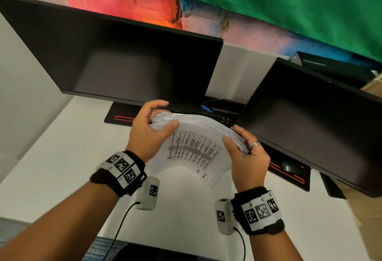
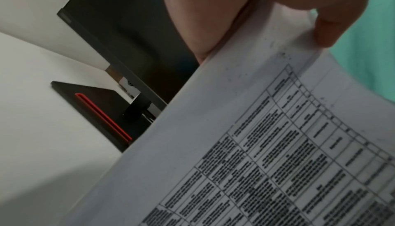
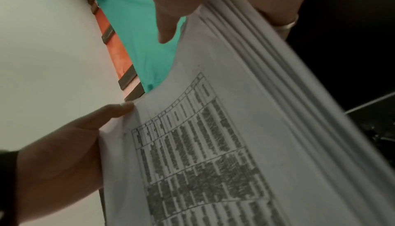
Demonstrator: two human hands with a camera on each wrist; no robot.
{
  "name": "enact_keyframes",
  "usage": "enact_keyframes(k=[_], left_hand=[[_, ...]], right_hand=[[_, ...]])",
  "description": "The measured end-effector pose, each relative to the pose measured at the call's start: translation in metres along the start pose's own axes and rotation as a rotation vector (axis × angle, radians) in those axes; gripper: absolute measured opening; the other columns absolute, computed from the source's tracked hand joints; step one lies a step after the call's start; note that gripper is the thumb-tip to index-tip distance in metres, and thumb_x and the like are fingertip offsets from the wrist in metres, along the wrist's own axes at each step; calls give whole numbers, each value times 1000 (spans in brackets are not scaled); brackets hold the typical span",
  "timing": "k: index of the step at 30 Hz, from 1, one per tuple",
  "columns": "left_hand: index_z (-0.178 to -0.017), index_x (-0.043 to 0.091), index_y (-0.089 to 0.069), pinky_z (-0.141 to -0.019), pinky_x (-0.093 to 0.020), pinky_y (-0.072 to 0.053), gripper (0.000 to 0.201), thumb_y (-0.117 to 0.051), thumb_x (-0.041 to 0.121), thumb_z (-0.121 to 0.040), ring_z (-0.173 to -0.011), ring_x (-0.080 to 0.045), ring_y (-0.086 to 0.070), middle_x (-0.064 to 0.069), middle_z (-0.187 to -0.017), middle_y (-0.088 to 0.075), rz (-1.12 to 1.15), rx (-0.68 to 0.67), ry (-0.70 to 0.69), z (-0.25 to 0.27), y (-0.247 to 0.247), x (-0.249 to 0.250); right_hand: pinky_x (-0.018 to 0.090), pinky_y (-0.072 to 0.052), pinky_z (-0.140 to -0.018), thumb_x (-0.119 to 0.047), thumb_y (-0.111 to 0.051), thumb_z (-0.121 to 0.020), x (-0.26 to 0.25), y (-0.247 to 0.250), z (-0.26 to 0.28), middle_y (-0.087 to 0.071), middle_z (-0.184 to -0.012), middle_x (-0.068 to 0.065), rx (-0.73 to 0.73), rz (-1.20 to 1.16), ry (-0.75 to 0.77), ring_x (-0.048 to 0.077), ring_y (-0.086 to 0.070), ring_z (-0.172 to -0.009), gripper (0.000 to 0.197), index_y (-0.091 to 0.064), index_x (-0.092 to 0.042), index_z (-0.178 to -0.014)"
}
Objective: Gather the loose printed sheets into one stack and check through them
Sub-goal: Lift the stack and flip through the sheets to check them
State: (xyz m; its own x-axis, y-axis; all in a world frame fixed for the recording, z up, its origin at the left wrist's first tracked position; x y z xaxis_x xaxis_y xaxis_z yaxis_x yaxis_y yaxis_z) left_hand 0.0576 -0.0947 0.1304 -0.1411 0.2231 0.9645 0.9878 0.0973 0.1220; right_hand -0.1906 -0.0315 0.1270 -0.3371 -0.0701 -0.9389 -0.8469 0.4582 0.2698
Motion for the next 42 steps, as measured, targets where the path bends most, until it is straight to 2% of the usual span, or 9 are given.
enact_keyframes(k=[4,8,13,17,22,25,30,35,42], left_hand=[[-130,30,-46,-79,-26,-60,69,-82,8,-76,-94,-12,-72,-2,-107,-71,72,-134,142,-3,2,-14],[-98,25,-72,-84,-38,-59,18,-78,21,-82,-85,-5,-72,8,-92,-76,-143,-209,176,-5,-2,-19],[-89,19,-70,-62,-19,-53,10,-74,28,-86,-72,-7,-67,10,-78,-71,-395,-304,-230,-19,-11,58],[-94,26,-68,-62,-35,-53,13,-66,39,-91,-69,-9,-65,9,-78,-71,-685,-472,-494,-28,-24,103],[-129,19,-59,-105,-48,-37,46,-73,34,-87,-124,-26,-53,1,-133,-59,-758,64,-684,-14,26,83],[-146,20,-34,-114,-51,-31,81,-80,35,-80,-138,-20,-38,6,-147,-37,-569,276,-326,10,68,20],[-154,28,-24,-111,-57,-38,118,-85,62,-59,-131,-26,-54,-6,-146,-53,252,-141,603,42,44,-95],[-129,12,-62,-96,-54,-53,44,-71,28,-88,-108,-31,-70,-9,-119,-73,192,-367,695,56,4,-113],[-117,18,-54,-73,-36,-57,32,-58,39,-92,-79,-18,-68,-1,-97,-71,-442,-230,778,84,-11,-179]], right_hand=[[38,-59,-90,-35,-77,-82,-5,6,-10,-70,-100,-17,-68,274,107,3,-68,-96,33,-72,-26,-113],[44,-58,-83,-31,-75,-87,-13,15,-23,-72,-88,-14,-112,447,174,10,-70,-83,15,-75,-24,-101],[34,-56,-84,-38,-77,-82,-51,-7,-34,-69,-101,-9,-392,746,143,16,-66,-95,59,-52,-39,-136],[26,-51,-65,-39,-82,-77,-53,-35,-33,-70,-92,-9,-476,473,104,12,-64,-80,39,-68,-24,-110],[32,-62,-78,-11,-84,-76,-20,-14,-30,-76,-91,-7,-361,88,-97,7,-73,-85,28,-73,-19,-100],[50,-60,-84,-2,-84,-74,14,4,-26,-78,-98,6,-281,-106,-256,24,-75,-93,30,-74,-13,-101],[43,-61,-80,4,-75,-80,55,14,-10,-78,-103,8,-281,-273,-477,26,-75,-95,35,-70,-11,-111],[35,-59,-76,-2,-77,-81,97,20,-8,-78,-103,3,-327,-218,-577,20,-76,-92,36,-70,-14,-114],[34,-49,-96,-20,-64,-93,210,2,18,-63,-129,11,-396,364,-700,30,-63,-113,46,-55,-3,-134]])
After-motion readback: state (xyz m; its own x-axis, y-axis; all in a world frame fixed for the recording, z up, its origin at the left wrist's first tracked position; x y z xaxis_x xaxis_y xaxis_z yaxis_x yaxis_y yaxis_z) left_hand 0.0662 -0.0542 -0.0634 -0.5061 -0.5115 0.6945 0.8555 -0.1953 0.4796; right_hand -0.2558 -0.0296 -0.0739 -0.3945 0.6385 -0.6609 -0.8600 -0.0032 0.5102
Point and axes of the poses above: each hand's wrist, its own z-axis away from the middle knuckle, its own y-axis out of the back of the hand, x = y × z, the point moved 5 cm from there along -z, towards the middle knuckle
